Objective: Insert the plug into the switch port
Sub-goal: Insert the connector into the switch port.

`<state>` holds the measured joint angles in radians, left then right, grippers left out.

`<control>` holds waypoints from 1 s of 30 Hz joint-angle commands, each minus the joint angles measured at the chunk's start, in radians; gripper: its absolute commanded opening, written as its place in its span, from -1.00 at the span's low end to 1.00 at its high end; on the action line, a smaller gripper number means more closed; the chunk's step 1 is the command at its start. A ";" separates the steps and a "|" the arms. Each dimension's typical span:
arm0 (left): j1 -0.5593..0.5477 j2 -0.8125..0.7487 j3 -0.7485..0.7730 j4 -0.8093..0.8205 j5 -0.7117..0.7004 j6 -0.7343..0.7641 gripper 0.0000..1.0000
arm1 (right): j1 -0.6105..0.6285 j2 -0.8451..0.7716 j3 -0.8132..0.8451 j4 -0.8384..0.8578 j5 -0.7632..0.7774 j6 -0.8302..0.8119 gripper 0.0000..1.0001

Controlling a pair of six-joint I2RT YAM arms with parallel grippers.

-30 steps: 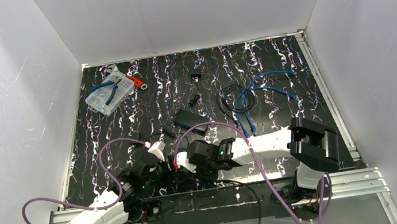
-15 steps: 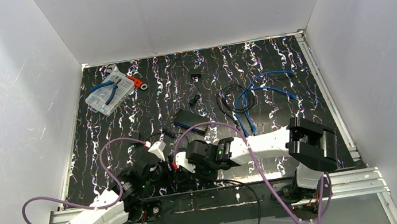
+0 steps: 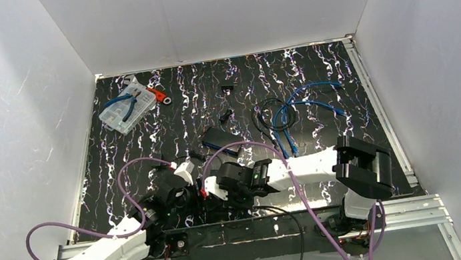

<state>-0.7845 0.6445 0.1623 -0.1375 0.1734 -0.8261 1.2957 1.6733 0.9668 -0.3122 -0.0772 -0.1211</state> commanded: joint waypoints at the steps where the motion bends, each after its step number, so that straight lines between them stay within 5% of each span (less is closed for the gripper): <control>1: -0.004 0.024 -0.012 -0.045 0.042 0.015 0.04 | -0.004 -0.019 0.025 0.074 0.031 -0.024 -0.97; 12: -0.004 0.024 -0.008 -0.054 0.033 0.014 0.03 | -0.004 -0.031 0.028 0.026 0.129 -0.034 -0.97; 30: -0.004 0.118 -0.003 0.022 0.070 0.039 -0.10 | -0.003 -0.008 0.031 0.110 -0.046 -0.076 -0.97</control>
<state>-0.7822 0.7090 0.1680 -0.0887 0.1944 -0.8139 1.2854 1.6730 0.9668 -0.3038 -0.0647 -0.1619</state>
